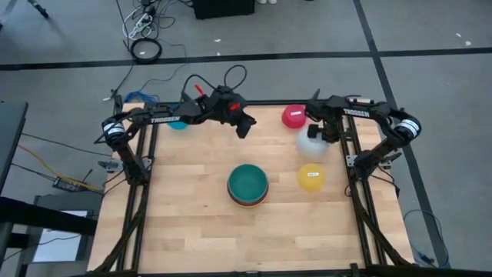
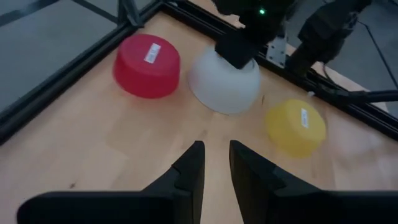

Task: Nest bowls inside each other
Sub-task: Stack the white bowl on top of the green bowl

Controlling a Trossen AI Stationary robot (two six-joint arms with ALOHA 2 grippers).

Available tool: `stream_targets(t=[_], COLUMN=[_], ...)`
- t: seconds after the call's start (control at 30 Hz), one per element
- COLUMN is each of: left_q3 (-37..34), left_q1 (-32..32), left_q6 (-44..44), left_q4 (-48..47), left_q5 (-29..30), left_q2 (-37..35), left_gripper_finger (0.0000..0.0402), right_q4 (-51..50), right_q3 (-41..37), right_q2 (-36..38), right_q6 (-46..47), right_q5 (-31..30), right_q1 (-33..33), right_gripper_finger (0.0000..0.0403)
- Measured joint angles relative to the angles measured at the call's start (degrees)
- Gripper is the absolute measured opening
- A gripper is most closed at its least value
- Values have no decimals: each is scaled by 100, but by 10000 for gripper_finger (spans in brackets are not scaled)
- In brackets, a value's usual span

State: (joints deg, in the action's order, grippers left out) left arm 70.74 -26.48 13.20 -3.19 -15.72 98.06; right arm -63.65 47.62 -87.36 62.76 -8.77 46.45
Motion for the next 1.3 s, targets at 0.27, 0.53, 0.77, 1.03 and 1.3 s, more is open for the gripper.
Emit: stream_targets(t=[0.27, 0.53, 0.77, 1.03, 1.3], left_q3=[-86, -264, -273, -271, -269], left_q1=[-311, -621, -540, -422, -464], left_q6=[-101, -95, 205, 545, 528], left_q4=[-334, -615, -368, 67, -241], left_q5=[44, -47, -750, -1076, -649], left_q2=[-4, 295, 1004, 1431, 1445], left_gripper_finger=[84, 84, 84, 84, 84], right_q4=[1538, 2507, 3129, 3975, 3299], right_q3=[-72, -13, -16, -14, 173], right_q2=[-46, -63, -67, -67, -67], right_q6=[-722, -1288, -1248, -1442, -1315], right_q5=[318, 724, 1212, 1787, 1140], right_q1=[-80, -739, -1398, -1797, -1775], right_gripper_finger=[0, 0, 0, 0, 0])
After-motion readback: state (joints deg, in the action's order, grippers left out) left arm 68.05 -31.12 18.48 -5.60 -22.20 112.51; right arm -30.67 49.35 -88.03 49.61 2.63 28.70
